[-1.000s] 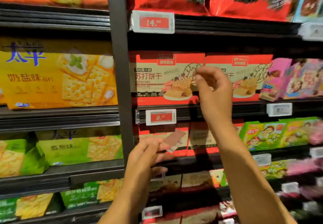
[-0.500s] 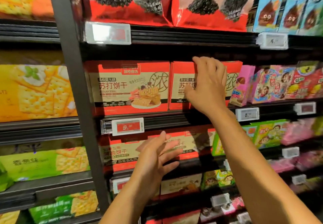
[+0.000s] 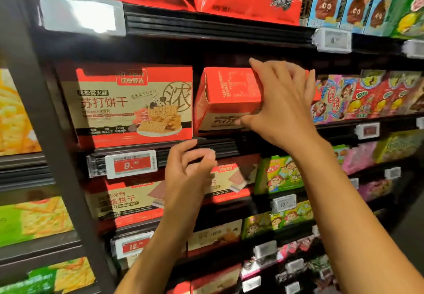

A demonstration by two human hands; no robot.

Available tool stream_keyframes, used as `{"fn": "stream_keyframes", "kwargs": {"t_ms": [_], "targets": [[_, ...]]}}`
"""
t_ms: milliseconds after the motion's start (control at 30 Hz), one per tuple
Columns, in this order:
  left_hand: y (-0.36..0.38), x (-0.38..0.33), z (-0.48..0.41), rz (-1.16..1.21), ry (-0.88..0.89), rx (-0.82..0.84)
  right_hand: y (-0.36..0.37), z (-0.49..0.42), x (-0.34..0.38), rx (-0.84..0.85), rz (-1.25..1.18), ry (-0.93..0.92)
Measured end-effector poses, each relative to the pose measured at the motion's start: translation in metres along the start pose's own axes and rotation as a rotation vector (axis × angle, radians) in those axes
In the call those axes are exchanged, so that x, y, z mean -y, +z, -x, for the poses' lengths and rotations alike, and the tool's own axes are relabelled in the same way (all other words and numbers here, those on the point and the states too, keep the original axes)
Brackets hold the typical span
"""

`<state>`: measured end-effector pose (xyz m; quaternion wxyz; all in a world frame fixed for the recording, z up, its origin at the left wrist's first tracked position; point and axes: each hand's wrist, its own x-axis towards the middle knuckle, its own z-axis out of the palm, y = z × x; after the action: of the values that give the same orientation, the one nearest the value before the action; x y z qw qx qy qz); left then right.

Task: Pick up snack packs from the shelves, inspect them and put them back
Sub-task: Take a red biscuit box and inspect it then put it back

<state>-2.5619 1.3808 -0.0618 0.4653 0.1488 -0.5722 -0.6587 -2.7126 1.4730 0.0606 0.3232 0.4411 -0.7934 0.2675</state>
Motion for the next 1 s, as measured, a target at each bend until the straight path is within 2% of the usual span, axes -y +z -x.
{"fn": "stream_keyframes", "kwargs": {"t_ms": [100,167,233,267,433,567,767,833,900,933,1000], "targets": [[0.013,-0.007,0.0,-0.072,0.219,-0.125,-0.008,0.005,-0.007,-0.051,-0.031,-0.074],[0.017,-0.013,0.002,-0.223,0.432,-0.204,-0.013,0.012,-0.015,-0.075,-0.057,-0.132],[0.019,-0.02,0.002,-0.429,0.603,-0.207,-0.019,0.019,-0.024,-0.095,-0.091,-0.185],[0.022,-0.026,0.001,-0.501,0.634,-0.174,-0.023,0.022,-0.029,-0.097,-0.114,-0.206],[0.049,-0.035,0.012,-0.666,0.68,0.037,-0.036,0.044,-0.051,-0.094,-0.24,-0.317],[0.065,-0.031,0.032,-0.667,0.718,-0.019,-0.038,0.065,-0.066,-0.06,-0.308,-0.372],[0.072,-0.021,0.069,-0.601,0.738,-0.189,-0.046,0.085,-0.079,0.027,-0.393,-0.475],[0.067,-0.018,0.079,-0.575,0.725,-0.225,-0.043,0.095,-0.093,0.009,-0.549,-0.431],[0.059,-0.012,0.092,-0.525,0.717,-0.291,-0.033,0.107,-0.109,-0.031,-0.851,-0.328],[0.055,-0.01,0.1,-0.496,0.69,-0.342,-0.026,0.114,-0.114,-0.006,-1.016,-0.272],[0.046,-0.006,0.115,-0.489,0.644,-0.423,-0.009,0.127,-0.118,0.165,-1.337,-0.165]]}}
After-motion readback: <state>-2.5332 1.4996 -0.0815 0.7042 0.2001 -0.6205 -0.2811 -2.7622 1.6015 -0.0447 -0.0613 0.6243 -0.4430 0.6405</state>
